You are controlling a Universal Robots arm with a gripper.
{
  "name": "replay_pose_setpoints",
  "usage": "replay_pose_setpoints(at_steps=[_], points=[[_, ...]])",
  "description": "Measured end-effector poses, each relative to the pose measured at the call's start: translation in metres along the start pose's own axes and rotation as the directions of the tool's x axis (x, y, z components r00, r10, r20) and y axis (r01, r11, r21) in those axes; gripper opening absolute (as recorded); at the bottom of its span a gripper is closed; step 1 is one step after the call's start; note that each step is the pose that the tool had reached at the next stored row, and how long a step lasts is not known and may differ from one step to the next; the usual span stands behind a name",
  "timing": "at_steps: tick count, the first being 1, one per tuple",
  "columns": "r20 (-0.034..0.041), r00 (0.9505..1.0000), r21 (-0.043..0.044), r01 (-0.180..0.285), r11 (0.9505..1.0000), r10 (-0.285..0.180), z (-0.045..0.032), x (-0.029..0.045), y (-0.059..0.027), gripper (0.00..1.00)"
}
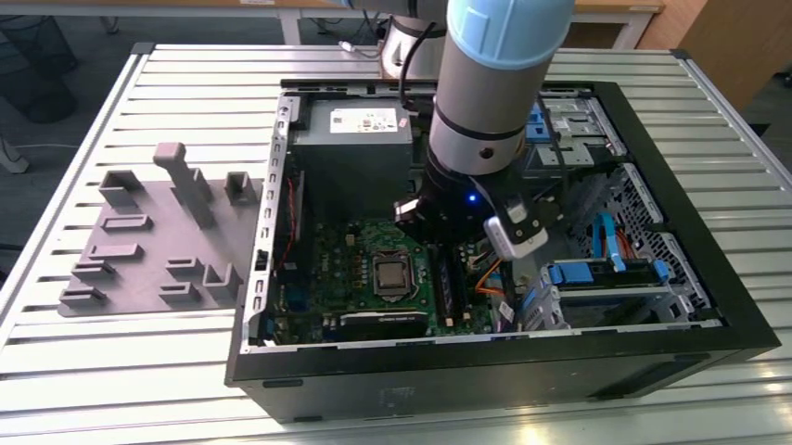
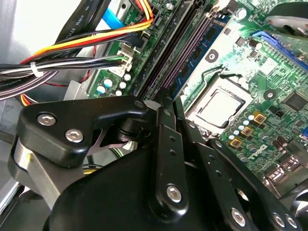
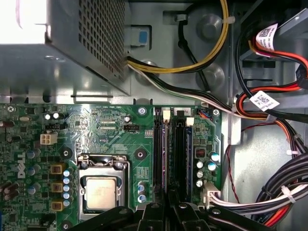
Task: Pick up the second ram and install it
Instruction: 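Insert the second ram into the second slot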
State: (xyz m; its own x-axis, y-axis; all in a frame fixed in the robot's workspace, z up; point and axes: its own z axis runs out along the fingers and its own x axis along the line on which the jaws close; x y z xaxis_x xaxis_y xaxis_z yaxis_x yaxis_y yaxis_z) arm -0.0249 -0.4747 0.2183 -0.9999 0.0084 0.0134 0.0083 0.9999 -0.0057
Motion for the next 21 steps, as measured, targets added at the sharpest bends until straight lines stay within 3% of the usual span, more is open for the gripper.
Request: replay_pose_setpoints(at_steps=[21], points=[[0.0,1.0,0.0001,-0.002,1.0,0.002,0.0041,-0.0001,0.0,0.14]])
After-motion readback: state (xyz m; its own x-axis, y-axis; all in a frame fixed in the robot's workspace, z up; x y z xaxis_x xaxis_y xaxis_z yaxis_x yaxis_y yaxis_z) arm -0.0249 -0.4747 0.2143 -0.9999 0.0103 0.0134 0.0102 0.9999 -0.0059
